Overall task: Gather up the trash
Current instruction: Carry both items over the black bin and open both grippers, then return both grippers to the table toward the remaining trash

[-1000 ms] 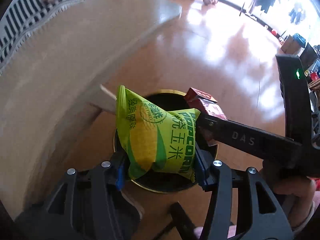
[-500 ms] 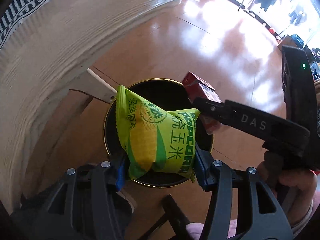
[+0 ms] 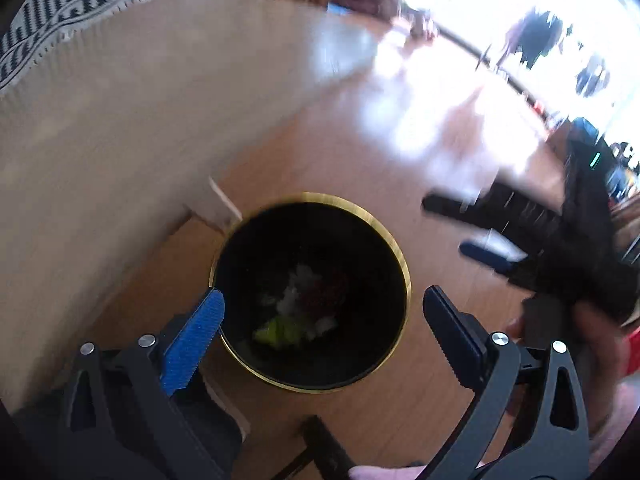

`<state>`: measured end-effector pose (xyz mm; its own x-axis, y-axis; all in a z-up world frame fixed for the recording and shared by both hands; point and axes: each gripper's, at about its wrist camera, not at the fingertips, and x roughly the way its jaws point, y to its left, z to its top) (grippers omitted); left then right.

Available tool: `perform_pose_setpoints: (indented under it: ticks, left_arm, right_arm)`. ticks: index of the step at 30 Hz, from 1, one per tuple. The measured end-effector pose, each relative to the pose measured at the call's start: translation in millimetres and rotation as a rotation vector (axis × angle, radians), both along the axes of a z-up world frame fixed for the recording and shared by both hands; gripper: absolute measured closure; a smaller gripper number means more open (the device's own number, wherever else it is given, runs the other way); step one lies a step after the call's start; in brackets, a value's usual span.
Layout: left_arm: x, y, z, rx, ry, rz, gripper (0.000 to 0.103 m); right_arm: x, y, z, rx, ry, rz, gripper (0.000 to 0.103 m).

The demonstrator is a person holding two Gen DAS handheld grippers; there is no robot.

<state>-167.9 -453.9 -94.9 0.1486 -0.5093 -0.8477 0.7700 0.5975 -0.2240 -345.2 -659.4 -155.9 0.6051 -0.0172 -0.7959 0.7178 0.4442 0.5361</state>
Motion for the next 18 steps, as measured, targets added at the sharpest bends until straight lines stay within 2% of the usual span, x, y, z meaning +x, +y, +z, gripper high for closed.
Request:
perform_pose_setpoints:
  ticks: [2, 4, 7, 11, 14, 18]
  left_arm:
    - [18.4, 22.5, 34.7, -0.054, -0.056, 0.068, 0.006]
    - [44.6, 61.6, 80.3, -0.114, -0.164, 0.159, 0.006]
    - [72.4, 117.2, 117.3, -0.143, -0.267, 0.293, 0.006]
    - [123.4, 227.5, 123.1, -0.061, -0.300, 0.503, 0.006]
    - [153.7, 312.1, 125.8, 0.048, -0.336, 0.699, 0.006]
    - [179.2, 401.7, 126.6, 0.052, -0.281, 0.892, 0.006]
  right_arm:
    - [7.1, 7.4, 15.2, -0.089, 0.006, 0.034, 0.010]
    - [15.5, 15.9, 30.1, -0.160, 0.000, 0.068, 0.010]
    - [36.6, 26.2, 49.7, -0.194, -0.037, 0.107, 0.010]
    - [75.2, 47.4, 70.5, -0.224, -0.070, 0.159, 0.010]
    - [114.9, 76.9, 90.3, -0.280, -0.086, 0.239, 0.010]
    - [174.7, 121.7, 121.2, -0.333, -0.124, 0.361, 0.010]
